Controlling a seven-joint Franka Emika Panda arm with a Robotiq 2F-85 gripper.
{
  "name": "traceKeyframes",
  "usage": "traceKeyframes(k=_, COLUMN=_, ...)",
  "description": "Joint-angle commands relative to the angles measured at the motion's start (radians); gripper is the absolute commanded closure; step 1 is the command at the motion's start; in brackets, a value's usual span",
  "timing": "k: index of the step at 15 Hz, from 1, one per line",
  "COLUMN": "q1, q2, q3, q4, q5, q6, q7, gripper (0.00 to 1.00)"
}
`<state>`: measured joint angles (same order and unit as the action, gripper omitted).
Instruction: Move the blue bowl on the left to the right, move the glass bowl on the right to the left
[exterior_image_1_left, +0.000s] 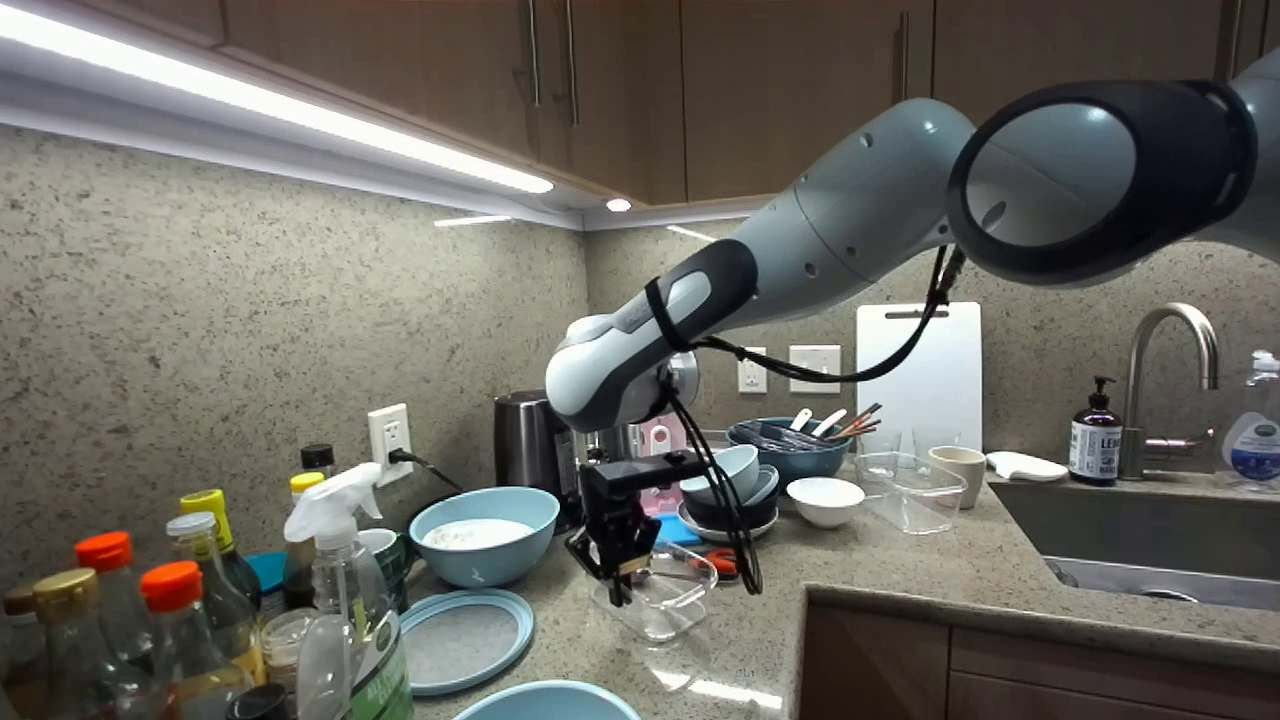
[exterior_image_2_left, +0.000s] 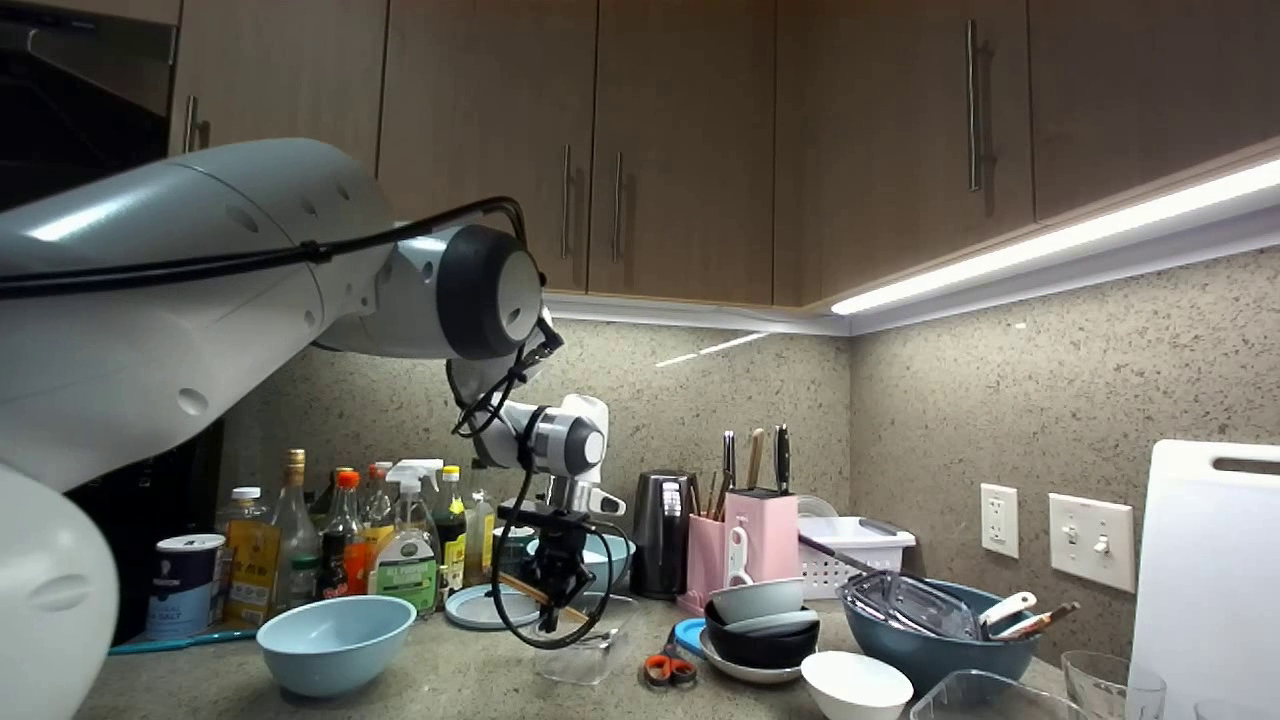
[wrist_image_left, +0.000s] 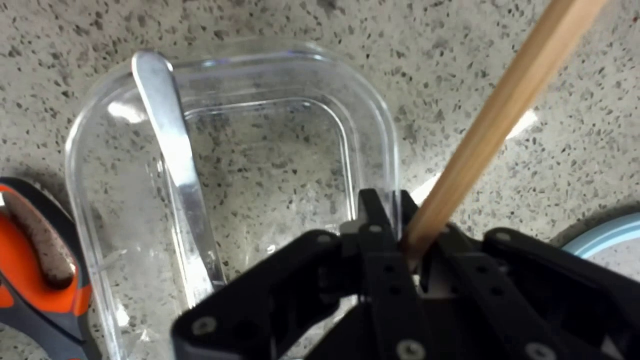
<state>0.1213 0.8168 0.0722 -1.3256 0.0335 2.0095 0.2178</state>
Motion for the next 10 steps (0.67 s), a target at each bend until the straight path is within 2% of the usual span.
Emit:
traceKeyframes(k=1, q1=-0.005, q2=-0.111, q3=0.008, q4=-0.231, q5=0.038, q6=0.098, q7=-0.021, gripper=0.97)
traceKeyframes(k=5, q1=-0.004, q2=-0.192, q3=0.013, q4=-0.374, q5=0.050, q6=0.184, q7=-0.005, gripper=0.97)
traceKeyframes(k=6, q1=-0.008, q2=-0.199, q3=0.014, q4=-0.381, q5=0.058, q6=0.190, q7=-0.004, gripper=0.97)
traceKeyframes(k=7, q1=0.012, q2=-0.150, q3=-0.004, q4=-0.266, q5=0.018, q6=0.128, q7=-0.003, gripper=0.90)
traceKeyframes(k=10, q1=0.010, q2=-0.177, q3=-0.004, q4=-0.312, q5=0.026, q6=0.147, q7=-0.003, gripper=0.90)
